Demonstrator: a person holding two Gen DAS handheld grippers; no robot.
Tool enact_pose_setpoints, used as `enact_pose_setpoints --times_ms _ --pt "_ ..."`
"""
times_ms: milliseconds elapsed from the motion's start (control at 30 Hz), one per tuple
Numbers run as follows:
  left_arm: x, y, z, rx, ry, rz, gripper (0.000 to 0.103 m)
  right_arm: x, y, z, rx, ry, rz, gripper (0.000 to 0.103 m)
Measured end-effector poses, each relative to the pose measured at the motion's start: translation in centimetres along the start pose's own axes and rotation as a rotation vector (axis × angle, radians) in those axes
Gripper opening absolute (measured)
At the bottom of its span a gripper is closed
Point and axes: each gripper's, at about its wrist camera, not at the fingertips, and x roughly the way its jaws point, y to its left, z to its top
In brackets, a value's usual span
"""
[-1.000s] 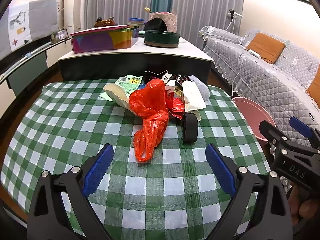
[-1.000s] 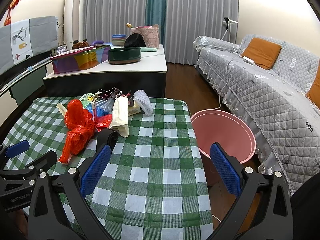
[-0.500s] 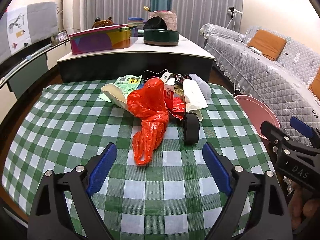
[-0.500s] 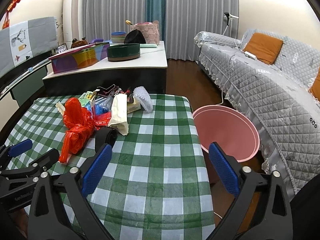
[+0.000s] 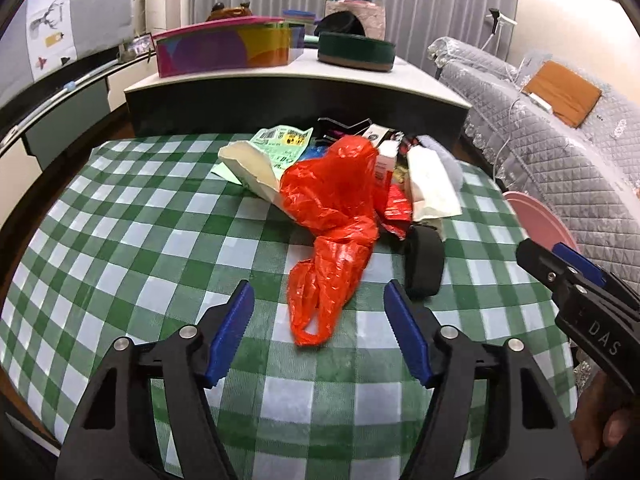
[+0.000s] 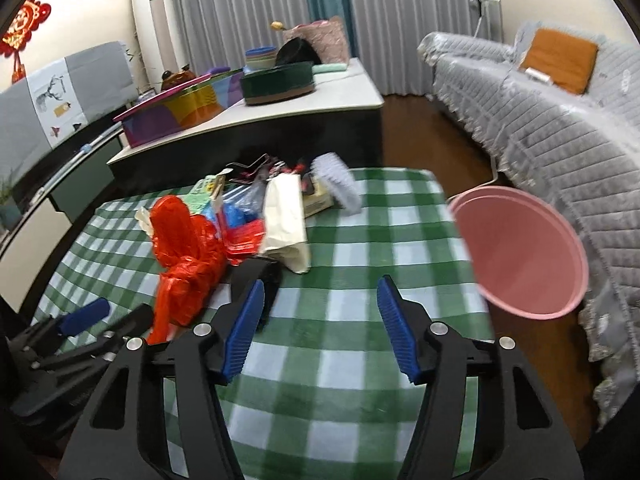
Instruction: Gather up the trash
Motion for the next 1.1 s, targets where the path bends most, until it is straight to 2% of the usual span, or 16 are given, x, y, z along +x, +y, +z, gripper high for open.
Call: enact_pose_setpoints --times_ms 167,467,667,800,867,900,933,1100 --pt "1.6 0.1 0.2 0.004 0.033 -0.002 0.062 2.5 1.4 0.2 0.002 0.033 0.068 0.058" --pt "3.4 0.8 0.4 -0.018 0.071 -0.001 0.058 5.6 3.0 0.1 -0.003 0.102 0.115 0.055" --pt "4.3 0.7 0.5 -0.021 0.089 -0.011 0.055 6.5 3.0 0.1 0.002 0.125 0.150 0.043" --pt "4.8 0.6 0.6 -0.028 0.099 -0.016 0.054 6.8 3.1 0.1 -0.001 0.142 0.187 0.026" --pt "4.9 0.6 0.7 -0.031 0.101 -0.020 0.051 7.0 3.2 0.0 -0.005 0.150 0.203 0.020" --pt "5.0 0.6 0.7 -0.030 0.101 -0.021 0.049 7.0 3.2 0.0 -0.006 0.151 0.208 0.012" --pt "5.0 0.6 0.7 -0.029 0.101 -0.023 0.046 7.0 3.2 0.0 -0.007 0.150 0.214 0.009" --pt "5.3 0.7 0.9 -0.034 0.106 -0.029 0.034 6.5 3.5 0.3 -0.033 0.131 0.236 0.002"
